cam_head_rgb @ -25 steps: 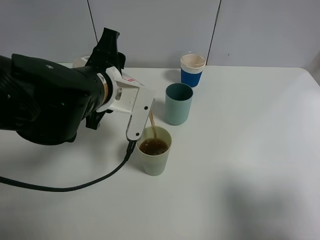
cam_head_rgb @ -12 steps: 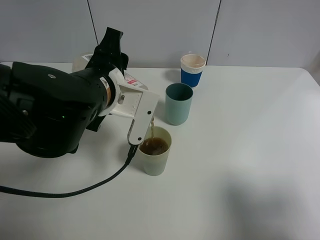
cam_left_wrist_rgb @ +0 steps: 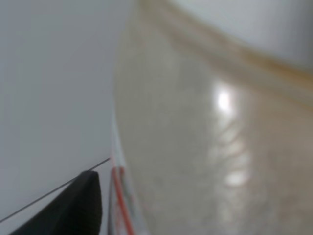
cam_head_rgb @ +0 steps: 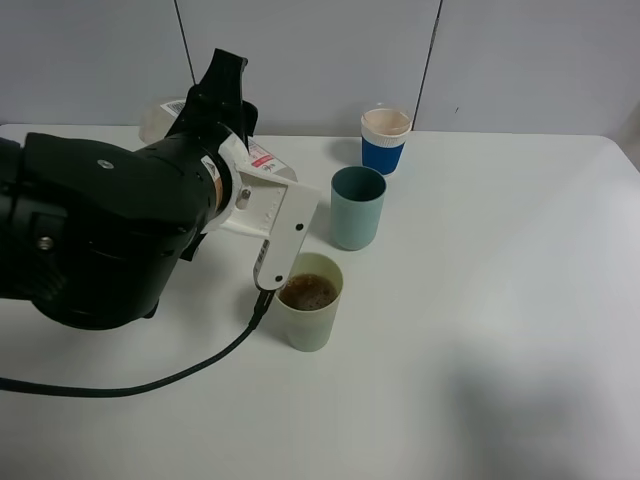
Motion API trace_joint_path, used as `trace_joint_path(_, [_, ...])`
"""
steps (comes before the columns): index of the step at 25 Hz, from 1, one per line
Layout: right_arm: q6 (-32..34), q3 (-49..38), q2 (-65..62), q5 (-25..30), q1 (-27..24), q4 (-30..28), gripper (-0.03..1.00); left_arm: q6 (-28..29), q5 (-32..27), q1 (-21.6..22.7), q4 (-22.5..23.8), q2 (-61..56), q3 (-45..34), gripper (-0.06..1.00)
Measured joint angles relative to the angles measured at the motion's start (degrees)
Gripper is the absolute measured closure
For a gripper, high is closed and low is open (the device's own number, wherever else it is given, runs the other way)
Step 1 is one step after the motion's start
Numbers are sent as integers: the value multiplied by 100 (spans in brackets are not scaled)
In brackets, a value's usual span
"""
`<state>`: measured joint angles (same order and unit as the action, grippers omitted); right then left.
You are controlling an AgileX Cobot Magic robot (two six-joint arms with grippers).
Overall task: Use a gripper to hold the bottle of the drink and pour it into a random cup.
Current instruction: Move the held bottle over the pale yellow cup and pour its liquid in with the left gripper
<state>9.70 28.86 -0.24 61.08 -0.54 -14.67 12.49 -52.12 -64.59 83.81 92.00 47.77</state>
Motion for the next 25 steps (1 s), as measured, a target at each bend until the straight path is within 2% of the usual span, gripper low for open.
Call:
trace_joint_path(9, [0, 0, 0, 0, 0, 0, -3, 107, -293, -259, 0, 0, 0, 41])
trace_joint_path(21, [0, 0, 0, 0, 0, 0, -3, 144, -399, -284, 141, -5, 0, 41])
trace_joint_path(25, [0, 0, 0, 0, 0, 0, -3, 144, -445, -441, 164, -5, 0, 41])
